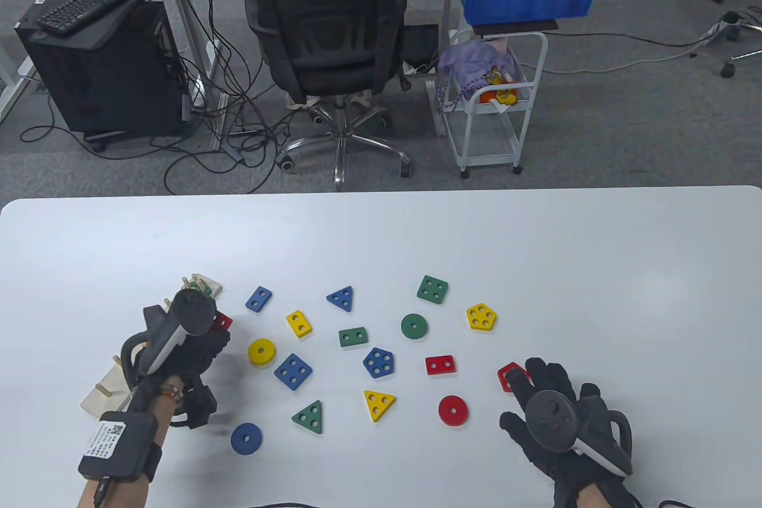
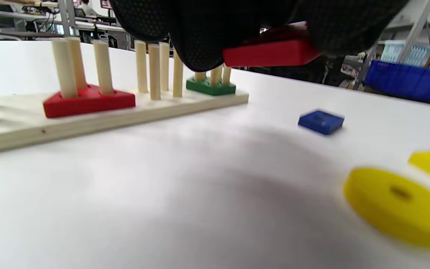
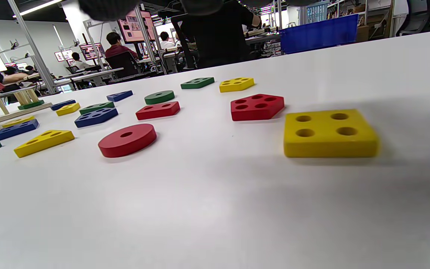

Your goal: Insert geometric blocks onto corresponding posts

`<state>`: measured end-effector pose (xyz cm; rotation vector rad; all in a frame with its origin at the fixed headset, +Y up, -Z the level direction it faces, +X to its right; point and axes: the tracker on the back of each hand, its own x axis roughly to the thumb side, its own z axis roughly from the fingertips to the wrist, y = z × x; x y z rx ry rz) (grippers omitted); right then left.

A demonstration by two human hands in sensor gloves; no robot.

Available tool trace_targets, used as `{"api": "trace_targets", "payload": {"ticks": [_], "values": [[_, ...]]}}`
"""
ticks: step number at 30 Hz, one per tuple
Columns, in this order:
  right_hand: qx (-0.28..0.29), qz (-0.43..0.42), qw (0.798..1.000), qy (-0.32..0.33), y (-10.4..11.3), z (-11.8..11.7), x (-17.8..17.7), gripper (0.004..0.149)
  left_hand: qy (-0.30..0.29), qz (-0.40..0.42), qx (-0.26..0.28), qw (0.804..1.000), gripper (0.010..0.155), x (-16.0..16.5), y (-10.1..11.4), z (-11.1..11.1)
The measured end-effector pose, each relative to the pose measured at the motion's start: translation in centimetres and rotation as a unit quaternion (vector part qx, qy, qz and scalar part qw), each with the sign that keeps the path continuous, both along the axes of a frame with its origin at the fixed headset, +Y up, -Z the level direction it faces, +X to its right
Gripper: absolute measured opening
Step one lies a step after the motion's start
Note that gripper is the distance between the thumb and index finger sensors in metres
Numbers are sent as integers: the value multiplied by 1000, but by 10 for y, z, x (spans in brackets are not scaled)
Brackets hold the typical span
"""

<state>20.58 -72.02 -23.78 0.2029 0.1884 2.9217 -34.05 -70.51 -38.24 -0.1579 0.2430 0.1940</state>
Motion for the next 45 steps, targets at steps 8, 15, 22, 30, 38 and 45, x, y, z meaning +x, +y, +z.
{"api": "trace_targets", "payload": {"ticks": [8, 15, 22, 30, 38, 45], "values": [[-2, 1, 1000, 4, 0, 0, 0, 67, 43, -32, 50, 997, 72, -39, 23, -4], [-3, 0, 1000, 1, 0, 0, 1, 67, 72, -107, 52, 990, 70, -48, 8, -20], [-10, 1, 1000, 6, -1, 0, 0, 67, 86, -135, 29, 987, 66, -49, -9, -30], [-10, 4, 1000, 10, -1, -1, -2, 67, 87, -134, 22, 987, 69, -48, -16, -33], [-15, 4, 1000, 8, -1, -1, -2, 67, 85, -129, 28, 988, 70, -45, -16, -34], [-19, 4, 1000, 9, -2, -1, -3, 67, 87, -157, 30, 983, 71, -46, -19, -31]]}}
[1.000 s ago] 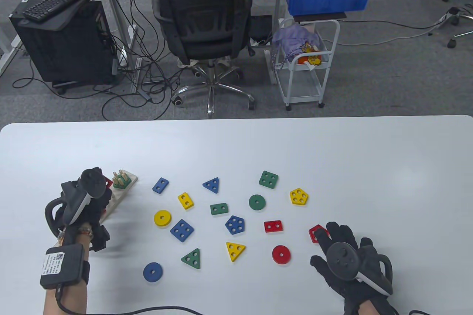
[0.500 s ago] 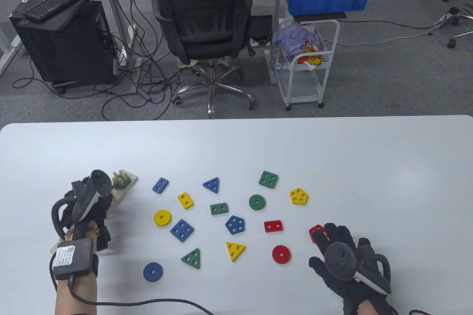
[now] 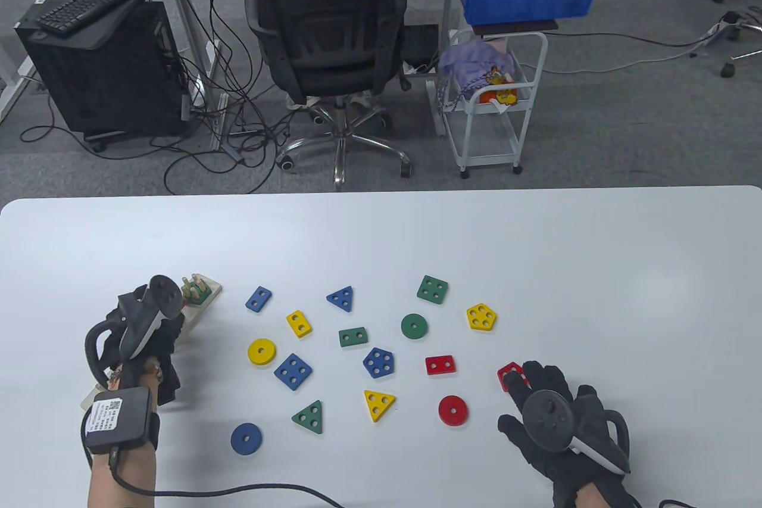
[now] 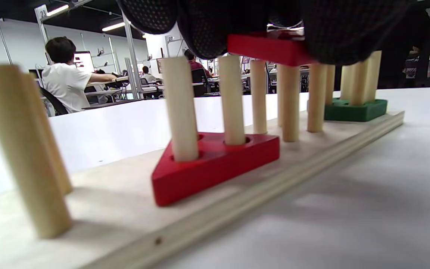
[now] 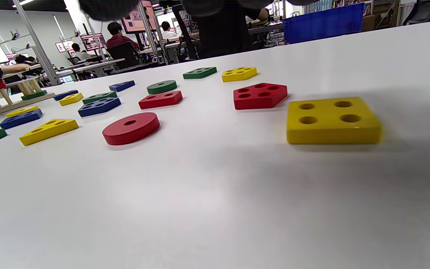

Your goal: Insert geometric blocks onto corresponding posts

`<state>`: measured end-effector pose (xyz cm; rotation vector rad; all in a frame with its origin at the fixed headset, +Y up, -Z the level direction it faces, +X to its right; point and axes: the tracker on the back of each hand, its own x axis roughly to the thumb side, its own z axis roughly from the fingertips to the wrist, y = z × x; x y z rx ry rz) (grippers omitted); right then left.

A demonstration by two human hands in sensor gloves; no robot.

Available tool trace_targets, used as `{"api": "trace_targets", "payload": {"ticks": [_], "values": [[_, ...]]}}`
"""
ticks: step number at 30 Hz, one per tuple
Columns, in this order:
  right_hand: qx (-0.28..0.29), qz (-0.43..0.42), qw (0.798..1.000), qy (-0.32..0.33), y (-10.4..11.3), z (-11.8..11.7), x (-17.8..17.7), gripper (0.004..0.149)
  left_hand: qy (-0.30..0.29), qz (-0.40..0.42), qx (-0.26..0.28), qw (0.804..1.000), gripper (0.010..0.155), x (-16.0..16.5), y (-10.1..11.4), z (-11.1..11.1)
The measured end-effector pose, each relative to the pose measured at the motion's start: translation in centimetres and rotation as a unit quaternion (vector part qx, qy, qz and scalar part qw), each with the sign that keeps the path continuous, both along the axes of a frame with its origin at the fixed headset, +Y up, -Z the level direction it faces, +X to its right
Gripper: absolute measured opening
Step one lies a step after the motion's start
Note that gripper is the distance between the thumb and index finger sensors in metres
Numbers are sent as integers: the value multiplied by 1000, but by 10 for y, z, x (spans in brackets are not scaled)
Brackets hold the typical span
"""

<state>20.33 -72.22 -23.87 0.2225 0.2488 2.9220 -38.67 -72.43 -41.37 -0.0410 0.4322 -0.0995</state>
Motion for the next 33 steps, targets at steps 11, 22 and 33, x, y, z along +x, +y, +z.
{"api": "trace_targets", "payload": {"ticks": [11, 22, 33], "values": [[-1, -1, 1000, -2, 1, 0, 0, 67, -64, 17, 17, 998, 72, 21, 6, 19], [11, -6, 1000, 3, 3, 2, 0, 67, -295, 119, -70, 945, 63, 66, 7, 115], [6, -2, 1000, 6, 1, 3, -2, 67, -390, 47, -183, 901, 77, 98, -26, 145]]}}
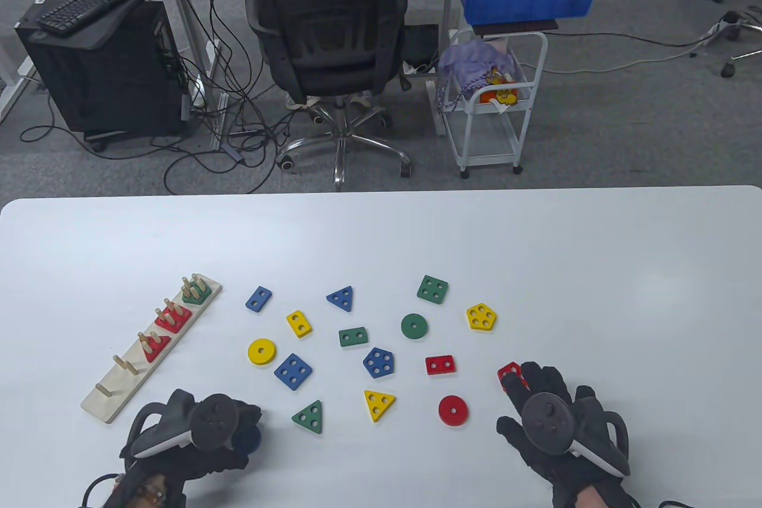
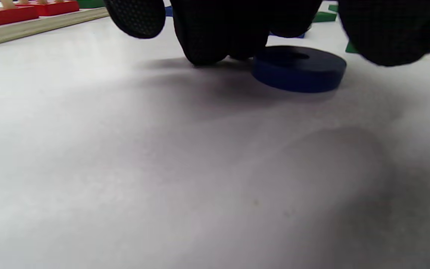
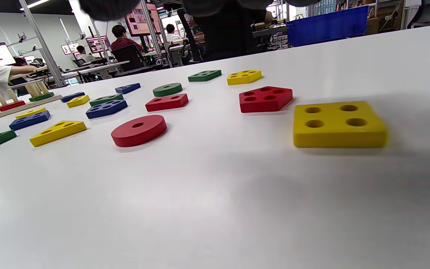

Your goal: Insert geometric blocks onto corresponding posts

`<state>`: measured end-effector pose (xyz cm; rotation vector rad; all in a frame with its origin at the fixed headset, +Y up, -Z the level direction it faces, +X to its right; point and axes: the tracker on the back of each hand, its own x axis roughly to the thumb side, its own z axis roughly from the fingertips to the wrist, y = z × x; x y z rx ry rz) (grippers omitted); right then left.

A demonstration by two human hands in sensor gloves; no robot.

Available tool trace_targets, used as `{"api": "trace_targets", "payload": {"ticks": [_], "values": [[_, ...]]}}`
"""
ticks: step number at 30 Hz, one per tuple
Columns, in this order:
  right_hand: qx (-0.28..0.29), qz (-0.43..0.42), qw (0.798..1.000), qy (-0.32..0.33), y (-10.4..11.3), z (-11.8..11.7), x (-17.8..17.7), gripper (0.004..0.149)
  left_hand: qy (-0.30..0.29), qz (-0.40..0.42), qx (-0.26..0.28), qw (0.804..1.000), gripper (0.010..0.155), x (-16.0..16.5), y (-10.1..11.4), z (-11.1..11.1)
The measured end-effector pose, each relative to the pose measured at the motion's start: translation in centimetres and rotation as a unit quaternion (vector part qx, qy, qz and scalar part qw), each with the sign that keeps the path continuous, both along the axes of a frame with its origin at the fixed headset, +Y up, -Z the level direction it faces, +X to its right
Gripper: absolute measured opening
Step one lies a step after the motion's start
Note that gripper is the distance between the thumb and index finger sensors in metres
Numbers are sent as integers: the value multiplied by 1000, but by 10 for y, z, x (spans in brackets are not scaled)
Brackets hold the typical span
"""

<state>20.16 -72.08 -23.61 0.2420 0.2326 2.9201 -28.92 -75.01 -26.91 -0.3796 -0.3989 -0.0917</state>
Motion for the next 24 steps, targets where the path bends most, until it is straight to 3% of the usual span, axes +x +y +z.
{"api": "trace_targets", "payload": {"ticks": [6, 17, 24], "values": [[0, -1, 1000, 1, 0, 0, -1, 67, -13, -62, 52, 997, 71, 13, -4, 5], [0, 3, 1000, 4, -1, 1, -3, 67, -16, -36, 91, 995, 68, 15, -2, 6], [-4, 3, 1000, 1, -1, 0, -2, 67, 97, 20, 128, 987, 67, -27, 21, -9]]}}
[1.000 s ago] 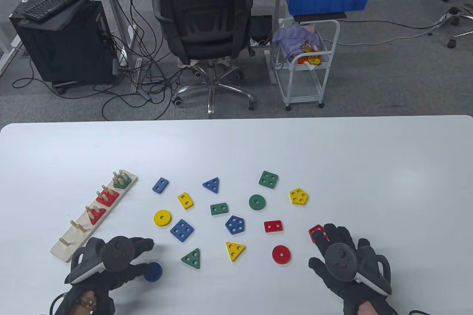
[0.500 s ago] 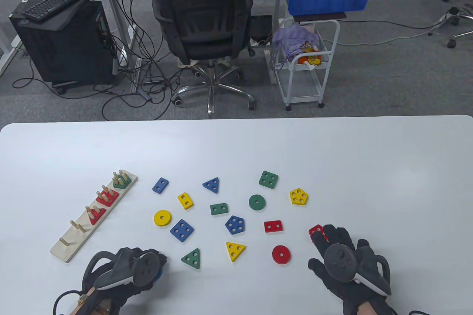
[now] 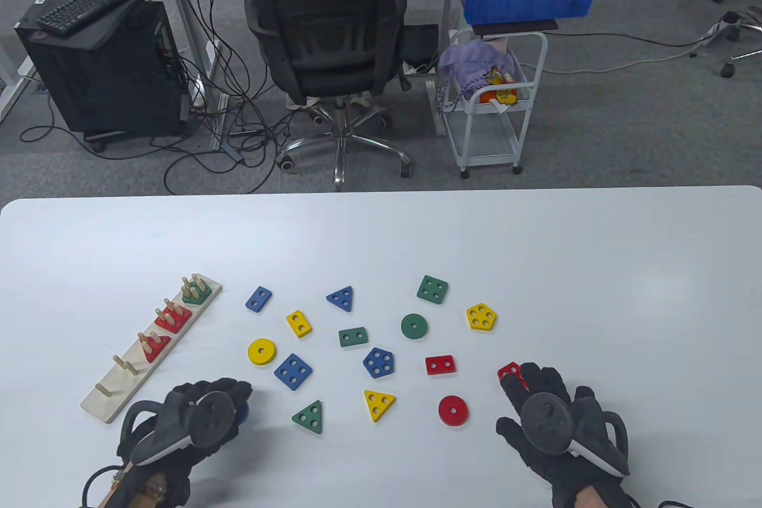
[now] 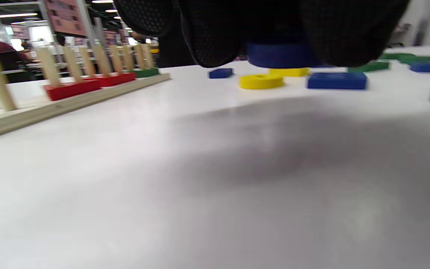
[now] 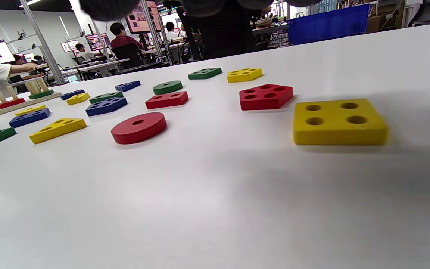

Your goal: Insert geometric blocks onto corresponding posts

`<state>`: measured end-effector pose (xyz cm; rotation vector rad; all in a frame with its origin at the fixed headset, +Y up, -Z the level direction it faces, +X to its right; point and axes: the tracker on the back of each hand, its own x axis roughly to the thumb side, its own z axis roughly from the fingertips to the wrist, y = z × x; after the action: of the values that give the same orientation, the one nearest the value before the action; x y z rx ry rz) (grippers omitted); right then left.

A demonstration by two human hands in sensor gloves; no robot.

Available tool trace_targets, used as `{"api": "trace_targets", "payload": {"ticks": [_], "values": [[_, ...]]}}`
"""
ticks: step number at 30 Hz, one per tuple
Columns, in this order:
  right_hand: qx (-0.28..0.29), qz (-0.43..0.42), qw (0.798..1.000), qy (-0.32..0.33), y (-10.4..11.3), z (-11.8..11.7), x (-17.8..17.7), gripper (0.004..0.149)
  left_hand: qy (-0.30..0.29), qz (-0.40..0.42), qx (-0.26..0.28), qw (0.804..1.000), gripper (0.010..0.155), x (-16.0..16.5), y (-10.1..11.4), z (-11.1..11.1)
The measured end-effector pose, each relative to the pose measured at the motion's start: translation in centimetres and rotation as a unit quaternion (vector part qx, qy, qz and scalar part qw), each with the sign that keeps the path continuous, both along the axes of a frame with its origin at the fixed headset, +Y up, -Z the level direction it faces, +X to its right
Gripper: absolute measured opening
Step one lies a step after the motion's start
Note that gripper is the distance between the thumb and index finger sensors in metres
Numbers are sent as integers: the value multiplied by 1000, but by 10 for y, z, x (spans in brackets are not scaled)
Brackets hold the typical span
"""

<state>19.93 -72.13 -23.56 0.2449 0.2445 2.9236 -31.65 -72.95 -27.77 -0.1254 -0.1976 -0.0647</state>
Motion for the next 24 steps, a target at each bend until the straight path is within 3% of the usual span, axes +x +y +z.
{"api": "trace_targets", "payload": {"ticks": [4, 8, 14, 24], "values": [[-2, 0, 1000, 0, 0, 0, 0, 67, 96, 32, 25, 995, 67, -40, 14, -5], [-2, 0, 1000, 0, 0, 0, 0, 67, 199, 58, 51, 977, 67, -89, 23, -4], [-1, -1, 1000, 0, 0, 0, 0, 67, 307, 32, 58, 949, 68, -131, 26, 1], [0, -1, 1000, 1, 0, -1, 1, 67, 333, 5, 48, 942, 66, -142, 8, -3]]}}
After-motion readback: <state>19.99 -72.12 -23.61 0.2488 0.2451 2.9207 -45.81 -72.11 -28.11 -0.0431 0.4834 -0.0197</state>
